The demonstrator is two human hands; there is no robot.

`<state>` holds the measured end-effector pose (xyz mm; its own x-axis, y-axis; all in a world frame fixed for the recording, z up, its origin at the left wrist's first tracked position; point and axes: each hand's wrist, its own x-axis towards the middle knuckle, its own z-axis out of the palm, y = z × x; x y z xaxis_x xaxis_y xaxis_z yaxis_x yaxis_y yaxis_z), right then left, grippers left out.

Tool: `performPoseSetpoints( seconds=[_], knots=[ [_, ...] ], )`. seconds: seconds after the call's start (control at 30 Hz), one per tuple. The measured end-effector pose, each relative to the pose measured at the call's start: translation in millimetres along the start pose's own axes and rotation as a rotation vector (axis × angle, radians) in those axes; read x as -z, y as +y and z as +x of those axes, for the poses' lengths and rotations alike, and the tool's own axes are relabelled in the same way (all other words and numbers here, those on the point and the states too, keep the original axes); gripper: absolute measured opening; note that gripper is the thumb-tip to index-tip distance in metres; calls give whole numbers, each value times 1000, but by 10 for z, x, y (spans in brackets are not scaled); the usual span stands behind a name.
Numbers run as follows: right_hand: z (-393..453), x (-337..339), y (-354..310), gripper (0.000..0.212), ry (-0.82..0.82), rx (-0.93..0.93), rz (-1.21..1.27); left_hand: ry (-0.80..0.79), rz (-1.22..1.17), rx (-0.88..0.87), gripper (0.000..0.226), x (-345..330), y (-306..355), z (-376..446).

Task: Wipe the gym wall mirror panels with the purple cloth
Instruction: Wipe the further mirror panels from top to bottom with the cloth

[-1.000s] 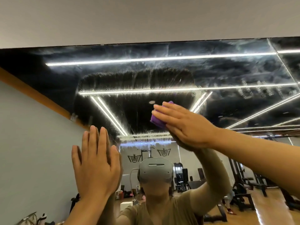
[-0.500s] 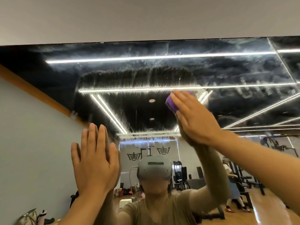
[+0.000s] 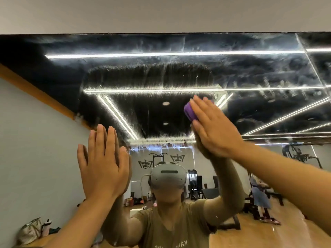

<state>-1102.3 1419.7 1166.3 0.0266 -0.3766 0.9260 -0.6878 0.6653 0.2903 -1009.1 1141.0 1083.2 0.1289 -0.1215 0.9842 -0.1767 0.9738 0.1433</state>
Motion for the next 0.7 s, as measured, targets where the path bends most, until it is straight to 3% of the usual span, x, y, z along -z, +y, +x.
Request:
performPoseSetpoints(
  seconds=[0.2,0.53,0.7],
  knots=[
    [712,147,46,62,-29,-173,13,8,9,-5,67,-12,-11,-3],
    [-1046,-364,-446,63,9,8,30,-7,8,-6,67,21,14,1],
    [-1335,-453,-512,64,-9,10,8,-9,10,-8,66,47,20,0]
  ],
)
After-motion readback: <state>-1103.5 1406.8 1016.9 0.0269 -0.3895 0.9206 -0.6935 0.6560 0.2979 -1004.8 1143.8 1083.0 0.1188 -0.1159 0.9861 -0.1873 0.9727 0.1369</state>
